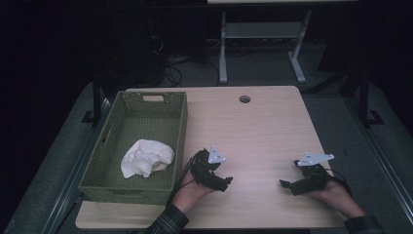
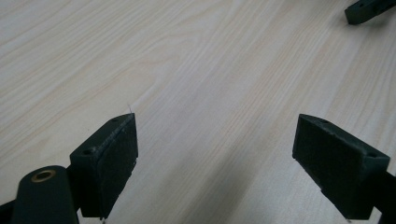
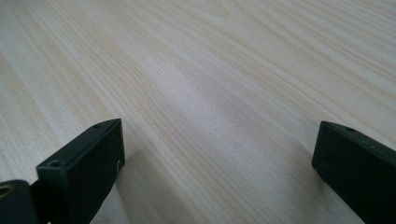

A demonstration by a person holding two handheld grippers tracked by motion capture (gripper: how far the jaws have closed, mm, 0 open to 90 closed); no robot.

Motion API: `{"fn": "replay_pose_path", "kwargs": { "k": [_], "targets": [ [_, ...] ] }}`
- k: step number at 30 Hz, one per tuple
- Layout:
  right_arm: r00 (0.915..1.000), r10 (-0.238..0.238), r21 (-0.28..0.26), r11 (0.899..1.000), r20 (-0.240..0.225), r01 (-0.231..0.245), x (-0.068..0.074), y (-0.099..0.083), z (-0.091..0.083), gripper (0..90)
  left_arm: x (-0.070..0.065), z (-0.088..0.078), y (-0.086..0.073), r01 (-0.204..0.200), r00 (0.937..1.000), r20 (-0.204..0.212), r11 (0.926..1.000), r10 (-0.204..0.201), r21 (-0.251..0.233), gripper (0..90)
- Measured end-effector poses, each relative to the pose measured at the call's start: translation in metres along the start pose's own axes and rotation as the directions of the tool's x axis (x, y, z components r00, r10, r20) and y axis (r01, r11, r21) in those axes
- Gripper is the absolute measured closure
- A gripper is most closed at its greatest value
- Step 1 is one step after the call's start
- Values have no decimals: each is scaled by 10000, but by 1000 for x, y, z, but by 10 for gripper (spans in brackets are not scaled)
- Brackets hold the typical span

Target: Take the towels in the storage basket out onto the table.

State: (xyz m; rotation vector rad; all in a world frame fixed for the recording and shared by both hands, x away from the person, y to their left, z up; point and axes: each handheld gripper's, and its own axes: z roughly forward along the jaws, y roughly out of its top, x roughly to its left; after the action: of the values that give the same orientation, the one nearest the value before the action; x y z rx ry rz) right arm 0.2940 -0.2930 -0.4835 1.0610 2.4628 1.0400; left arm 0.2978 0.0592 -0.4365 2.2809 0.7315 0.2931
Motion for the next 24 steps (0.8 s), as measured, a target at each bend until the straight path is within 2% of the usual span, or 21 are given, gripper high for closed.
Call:
{"fn": "replay_pose_path", "kwargs": {
  "k": [24],
  "targets": [
    [10000, -12, -1, 10000, 1, 12, 0, 0, 0, 18, 5, -16, 21, 96, 9999, 144, 9998, -93, -146, 136]
  ]
}}
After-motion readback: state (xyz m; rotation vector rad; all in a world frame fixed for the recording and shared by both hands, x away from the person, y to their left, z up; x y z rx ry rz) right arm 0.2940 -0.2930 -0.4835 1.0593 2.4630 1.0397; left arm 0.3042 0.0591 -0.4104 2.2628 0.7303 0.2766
